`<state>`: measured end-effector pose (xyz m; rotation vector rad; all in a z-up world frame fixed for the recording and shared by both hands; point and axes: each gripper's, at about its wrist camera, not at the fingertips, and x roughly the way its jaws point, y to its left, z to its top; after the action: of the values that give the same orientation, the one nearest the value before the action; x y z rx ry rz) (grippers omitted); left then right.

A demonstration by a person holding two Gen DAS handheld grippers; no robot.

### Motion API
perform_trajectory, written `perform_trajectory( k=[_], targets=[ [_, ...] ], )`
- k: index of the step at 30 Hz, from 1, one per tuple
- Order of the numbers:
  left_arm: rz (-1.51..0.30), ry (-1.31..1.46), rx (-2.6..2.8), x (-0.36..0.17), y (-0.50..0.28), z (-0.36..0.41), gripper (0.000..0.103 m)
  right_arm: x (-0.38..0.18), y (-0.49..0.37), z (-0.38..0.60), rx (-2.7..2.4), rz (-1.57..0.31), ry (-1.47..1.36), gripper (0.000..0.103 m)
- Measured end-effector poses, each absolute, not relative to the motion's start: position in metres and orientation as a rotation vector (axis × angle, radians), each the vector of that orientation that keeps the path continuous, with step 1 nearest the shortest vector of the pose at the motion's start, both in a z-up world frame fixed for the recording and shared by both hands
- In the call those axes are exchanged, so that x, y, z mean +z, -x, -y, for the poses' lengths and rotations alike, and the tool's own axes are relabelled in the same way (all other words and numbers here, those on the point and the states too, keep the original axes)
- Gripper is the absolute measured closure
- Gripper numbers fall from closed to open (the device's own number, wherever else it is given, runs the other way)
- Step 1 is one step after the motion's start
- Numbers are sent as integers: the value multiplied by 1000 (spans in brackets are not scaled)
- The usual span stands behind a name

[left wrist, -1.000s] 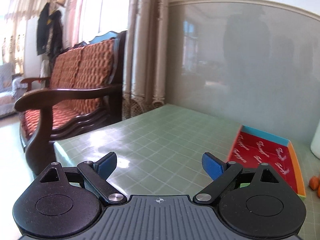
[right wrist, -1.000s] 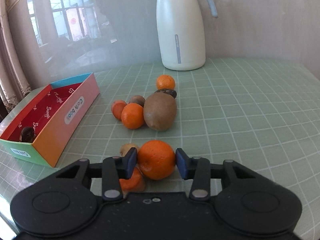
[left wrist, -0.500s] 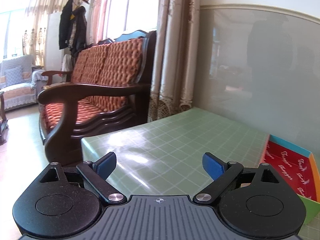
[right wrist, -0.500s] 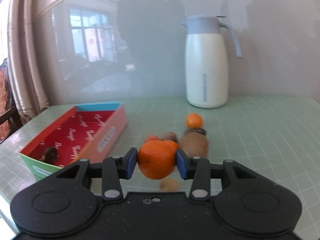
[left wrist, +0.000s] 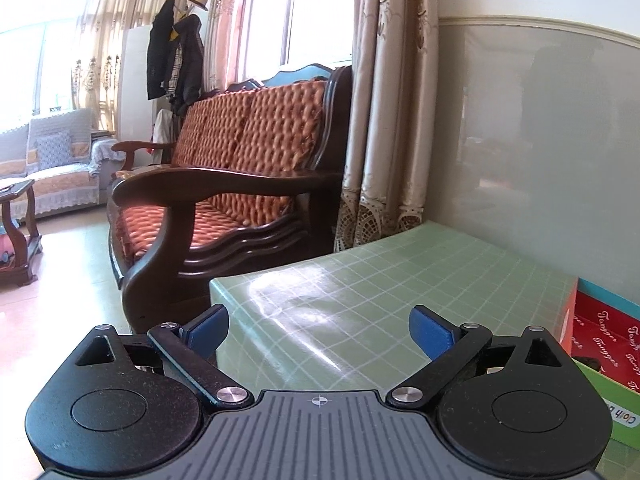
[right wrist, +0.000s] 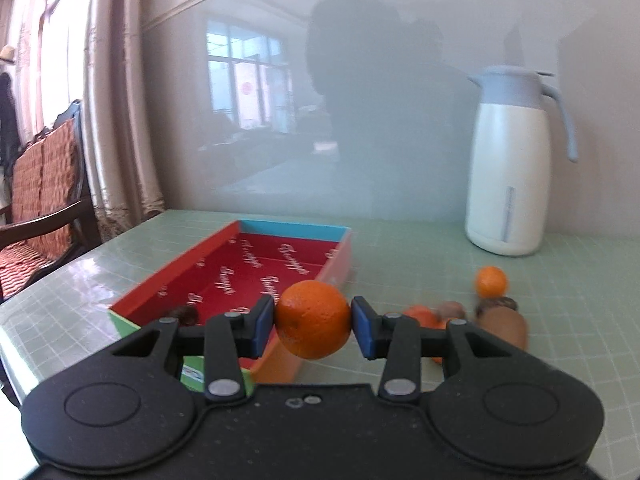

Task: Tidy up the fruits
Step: 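Carry the mandarin with the right gripper into the red box and release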

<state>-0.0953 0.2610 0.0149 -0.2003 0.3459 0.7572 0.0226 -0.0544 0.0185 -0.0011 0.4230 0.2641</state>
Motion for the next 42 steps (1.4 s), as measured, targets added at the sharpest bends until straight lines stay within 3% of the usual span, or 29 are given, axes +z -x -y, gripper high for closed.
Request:
perform_trajectory(
  k=[15, 35, 40, 42],
  targets=[
    [-342, 208, 780, 13, 100, -273, 6, 5, -43, -1, 377, -492, 116, 62],
    [-345, 206, 771, 12, 98, -270, 5, 5, -42, 7, 382, -494, 49, 61],
    [-347, 202, 759, 13, 95, -266, 5, 7, -41, 17, 353, -482, 22, 58],
    [-349, 200, 754, 13, 95, -264, 5, 9, -40, 22, 332, -474, 9, 52]
  ],
)
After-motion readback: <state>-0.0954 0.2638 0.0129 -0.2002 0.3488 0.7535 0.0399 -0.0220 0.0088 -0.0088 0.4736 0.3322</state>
